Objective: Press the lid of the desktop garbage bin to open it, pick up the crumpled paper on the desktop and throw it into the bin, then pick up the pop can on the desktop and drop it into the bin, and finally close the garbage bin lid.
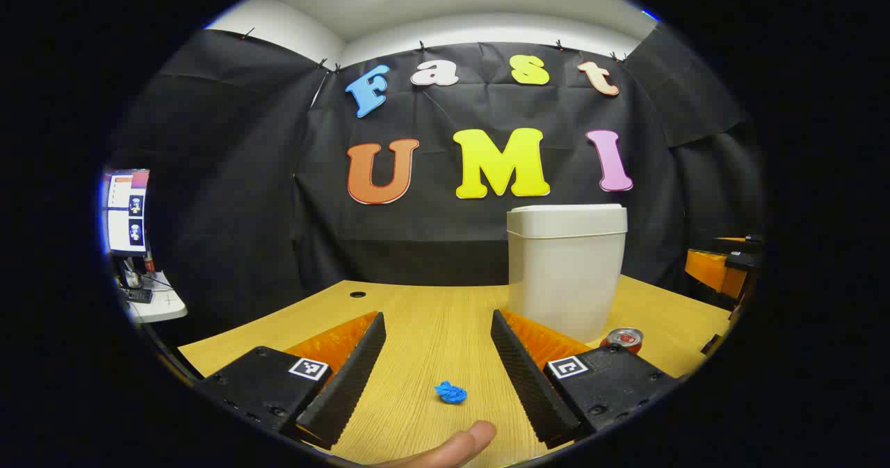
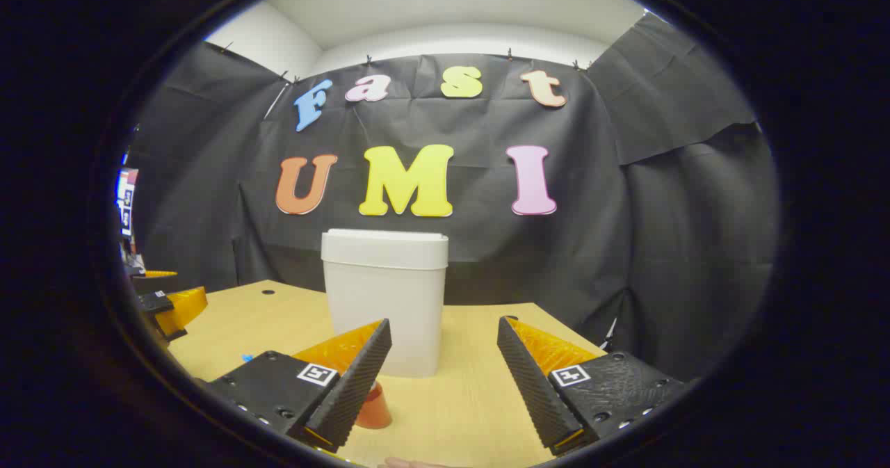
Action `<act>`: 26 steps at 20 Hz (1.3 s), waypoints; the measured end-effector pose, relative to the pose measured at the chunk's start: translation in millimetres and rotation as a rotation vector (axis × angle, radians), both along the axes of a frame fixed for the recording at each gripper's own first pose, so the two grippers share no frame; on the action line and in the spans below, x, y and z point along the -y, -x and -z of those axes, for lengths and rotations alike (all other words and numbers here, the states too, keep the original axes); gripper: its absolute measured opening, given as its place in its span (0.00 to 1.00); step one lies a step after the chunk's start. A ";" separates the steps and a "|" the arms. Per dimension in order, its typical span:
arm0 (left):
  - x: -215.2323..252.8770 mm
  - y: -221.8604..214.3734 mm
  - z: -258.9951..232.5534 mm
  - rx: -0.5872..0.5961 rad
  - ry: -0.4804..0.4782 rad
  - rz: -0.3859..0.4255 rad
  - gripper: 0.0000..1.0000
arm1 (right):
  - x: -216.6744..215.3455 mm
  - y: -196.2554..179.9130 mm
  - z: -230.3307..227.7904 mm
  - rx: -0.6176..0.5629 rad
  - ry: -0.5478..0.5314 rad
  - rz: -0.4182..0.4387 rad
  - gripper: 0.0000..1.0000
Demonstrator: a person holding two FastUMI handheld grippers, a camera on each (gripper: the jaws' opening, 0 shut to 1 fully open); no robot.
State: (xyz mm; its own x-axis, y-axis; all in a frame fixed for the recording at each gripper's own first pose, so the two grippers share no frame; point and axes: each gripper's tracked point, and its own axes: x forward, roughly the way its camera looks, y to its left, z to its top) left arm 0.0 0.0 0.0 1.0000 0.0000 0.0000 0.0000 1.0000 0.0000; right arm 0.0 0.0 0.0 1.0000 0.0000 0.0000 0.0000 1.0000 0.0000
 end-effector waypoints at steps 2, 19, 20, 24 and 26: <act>12.2 -3.8 3.3 -0.007 0.030 0.030 0.98 | -2.3 -1.4 11.2 -0.021 0.026 -0.013 0.96; 36.2 -21.9 17.3 -0.056 0.001 0.013 0.99 | 0.3 -8.9 44.6 -0.074 0.017 -0.050 0.92; 36.5 -22.7 16.7 -0.056 -0.001 0.015 0.99 | 0.1 -8.3 44.1 -0.074 0.018 -0.052 0.91; 37.6 -23.1 17.8 -0.050 -0.024 0.010 0.99 | -7.4 -11.6 35.6 -0.058 0.009 -0.081 0.90; 36.4 -22.9 19.6 -0.052 -0.027 0.009 0.99 | -11.1 -18.9 23.7 -0.047 0.020 -0.085 0.90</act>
State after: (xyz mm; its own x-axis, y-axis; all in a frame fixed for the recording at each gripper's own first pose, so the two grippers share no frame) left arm 22.9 -36.4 -19.6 0.9986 -0.0087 -0.0521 0.0102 0.9996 0.0269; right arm 18.9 11.1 -23.7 0.9953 0.0847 -0.0477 -0.0856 0.9962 -0.0181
